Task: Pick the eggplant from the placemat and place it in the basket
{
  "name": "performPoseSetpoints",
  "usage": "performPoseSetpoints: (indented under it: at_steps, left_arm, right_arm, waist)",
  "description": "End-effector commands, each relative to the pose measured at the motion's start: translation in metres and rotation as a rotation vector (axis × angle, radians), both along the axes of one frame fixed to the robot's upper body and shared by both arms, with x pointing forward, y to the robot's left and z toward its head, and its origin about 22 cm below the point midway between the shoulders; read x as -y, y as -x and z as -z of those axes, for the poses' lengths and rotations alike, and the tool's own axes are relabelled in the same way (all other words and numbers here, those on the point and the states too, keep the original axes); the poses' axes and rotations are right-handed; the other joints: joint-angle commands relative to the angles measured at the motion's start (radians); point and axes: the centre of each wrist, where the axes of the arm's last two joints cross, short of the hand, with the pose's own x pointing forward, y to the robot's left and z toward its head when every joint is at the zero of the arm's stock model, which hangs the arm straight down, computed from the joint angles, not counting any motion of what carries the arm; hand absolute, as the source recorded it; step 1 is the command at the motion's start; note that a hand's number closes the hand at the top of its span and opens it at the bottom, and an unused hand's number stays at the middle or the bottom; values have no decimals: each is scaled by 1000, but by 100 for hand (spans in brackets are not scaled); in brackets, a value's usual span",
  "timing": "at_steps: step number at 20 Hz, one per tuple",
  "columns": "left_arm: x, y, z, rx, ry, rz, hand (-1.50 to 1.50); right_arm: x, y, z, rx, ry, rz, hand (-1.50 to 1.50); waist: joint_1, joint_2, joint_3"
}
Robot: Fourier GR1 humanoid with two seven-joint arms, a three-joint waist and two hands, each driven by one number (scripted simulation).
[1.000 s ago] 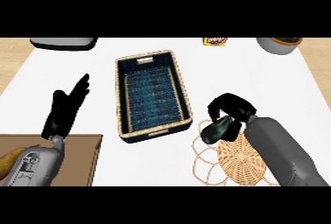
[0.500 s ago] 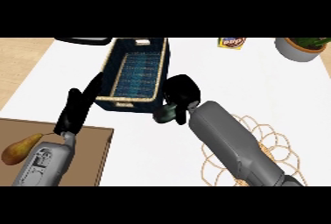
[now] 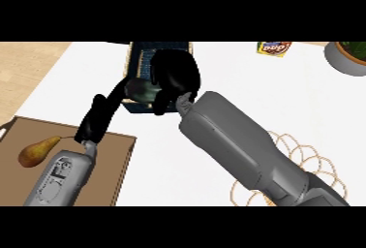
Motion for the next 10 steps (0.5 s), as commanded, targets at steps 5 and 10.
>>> performPoseSetpoints:
  at_steps: [5,10]
  left_arm:
    - [2,-7,2,-17,-23,7,0]
    - [-1,-8,3,-21,-9,-3,0]
  right_arm:
    - [-53,40,-112,172,-292,127,150]
    - [-83,65,-163,216,-333,188,150]
  waist:
    - [-5,-5,-6]
    - [-15,-6,-8]
